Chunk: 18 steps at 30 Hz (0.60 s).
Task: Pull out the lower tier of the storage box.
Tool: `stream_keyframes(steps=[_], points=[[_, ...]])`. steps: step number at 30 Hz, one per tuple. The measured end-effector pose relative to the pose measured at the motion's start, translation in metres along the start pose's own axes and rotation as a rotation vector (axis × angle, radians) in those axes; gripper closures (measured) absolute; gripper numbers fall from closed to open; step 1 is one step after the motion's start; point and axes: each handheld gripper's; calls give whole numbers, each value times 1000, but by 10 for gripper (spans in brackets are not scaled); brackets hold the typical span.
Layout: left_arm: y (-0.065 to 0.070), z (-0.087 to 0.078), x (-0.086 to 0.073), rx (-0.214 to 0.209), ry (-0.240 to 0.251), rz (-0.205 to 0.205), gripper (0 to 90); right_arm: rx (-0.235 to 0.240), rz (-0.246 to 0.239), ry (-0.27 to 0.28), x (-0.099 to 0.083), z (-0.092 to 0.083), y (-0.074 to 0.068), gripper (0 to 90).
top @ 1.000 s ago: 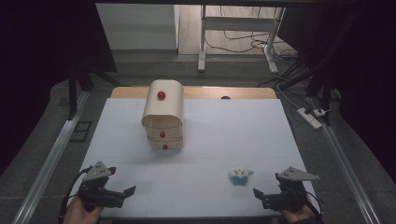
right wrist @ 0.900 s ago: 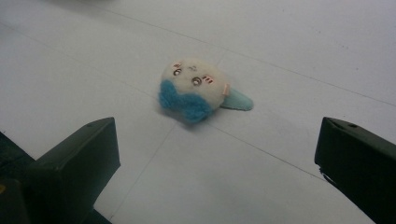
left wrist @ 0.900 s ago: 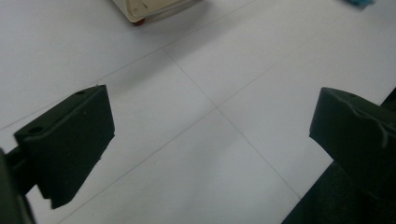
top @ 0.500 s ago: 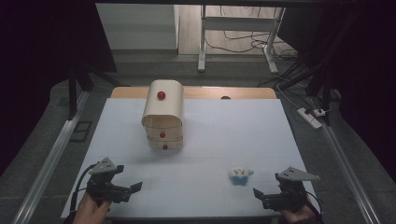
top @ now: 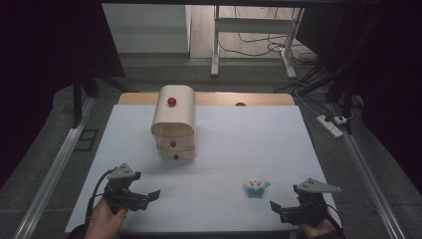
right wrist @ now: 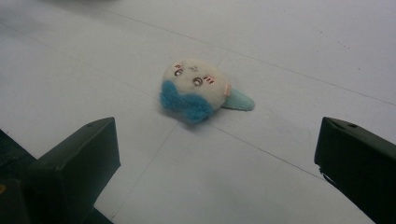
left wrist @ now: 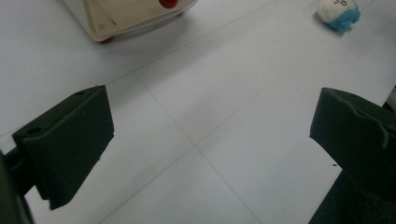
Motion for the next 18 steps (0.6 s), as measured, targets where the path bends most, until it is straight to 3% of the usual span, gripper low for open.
stream_keyframes(steps=[11, 18], points=[[1, 18, 4, 11, -6, 46, 0, 4, 1, 0, 0, 0, 0, 0], [-1, 27, 7, -16, 4, 24, 0, 7, 4, -2, 0, 0, 1, 0]])
Point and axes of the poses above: each handheld gripper's, and its own axes: z roughly forward along the jaws, x roughly out of its top, y roughly to its right, and after that the axes turned 4 degrees about y, right-handed
